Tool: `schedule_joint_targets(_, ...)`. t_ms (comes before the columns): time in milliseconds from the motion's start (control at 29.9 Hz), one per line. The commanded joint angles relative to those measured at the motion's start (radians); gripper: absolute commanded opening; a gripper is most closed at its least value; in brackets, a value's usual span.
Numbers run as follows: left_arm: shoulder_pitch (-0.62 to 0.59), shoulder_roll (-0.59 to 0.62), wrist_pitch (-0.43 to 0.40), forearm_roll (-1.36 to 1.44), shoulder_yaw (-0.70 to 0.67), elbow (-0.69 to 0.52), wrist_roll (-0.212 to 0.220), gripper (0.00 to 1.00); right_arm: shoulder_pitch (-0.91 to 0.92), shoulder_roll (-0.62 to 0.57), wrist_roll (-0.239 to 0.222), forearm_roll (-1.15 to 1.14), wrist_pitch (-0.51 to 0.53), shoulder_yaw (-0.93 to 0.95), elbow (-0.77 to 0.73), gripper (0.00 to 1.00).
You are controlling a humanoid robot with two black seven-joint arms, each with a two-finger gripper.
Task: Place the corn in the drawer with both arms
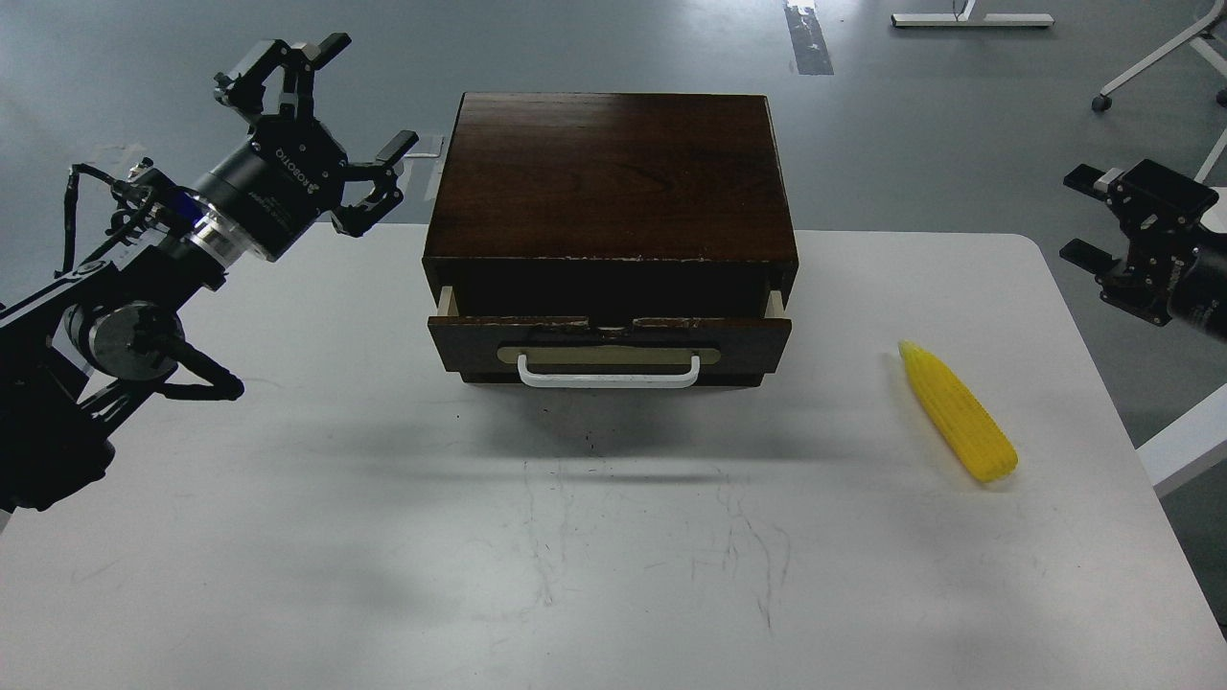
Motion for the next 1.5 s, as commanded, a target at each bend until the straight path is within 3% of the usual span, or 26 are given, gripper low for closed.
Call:
schedule_joint_targets(0,0.001,-0.016,-0.001,0.0,-0.001,-0.008,-0.001,0.98,-0.003,-0.001,0.0,-0.191,0.0,-0.017,0.003,1.0)
schedule_joint_targets(201,0.001,-0.039,-0.001,0.002,-0.008,-0.012,-0.002,0.98,0.035,0.019,0.0,-0.471,-0.137,-0.187,0.014,1.0)
schedule_joint_targets(301,0.003,-0.047,-0.003,0.005,-0.015,-0.012,-0.002,0.98,0.081,0.039,0.0,-0.502,-0.179,-0.301,0.012,1.0)
schedule_joint_targets(635,0.003,-0.069,-0.001,0.006,-0.018,-0.012,-0.002,0.98,0.117,0.124,0.0,-0.506,-0.208,-0.409,-0.031,0.97)
schedule_joint_targets(835,0.003,-0.073,-0.003,0.006,-0.018,-0.012,-0.002,0.98,0.121,0.144,0.0,-0.506,-0.208,-0.468,-0.061,0.9)
schedule_joint_targets(1036,0.003,-0.075,-0.003,0.006,-0.018,-0.014,-0.002,0.98,0.121,0.169,0.0,-0.506,-0.208,-0.501,-0.08,0.69)
schedule_joint_targets(1270,0.003,-0.073,-0.01,0.006,-0.018,-0.014,-0.002,0.98,0.123,0.17,0.0,-0.506,-0.208,-0.51,-0.086,0.23)
schedule_joint_targets(1337,0.003,-0.072,-0.013,0.009,-0.018,-0.015,-0.002,0.98,0.124,0.169,0.0,-0.506,-0.208,-0.513,-0.084,0.13)
schedule_joint_targets(1470,0.003,-0.067,-0.017,0.029,-0.018,-0.032,-0.002,0.98,0.164,0.164,0.0,-0.505,-0.208,-0.511,-0.071,0.13)
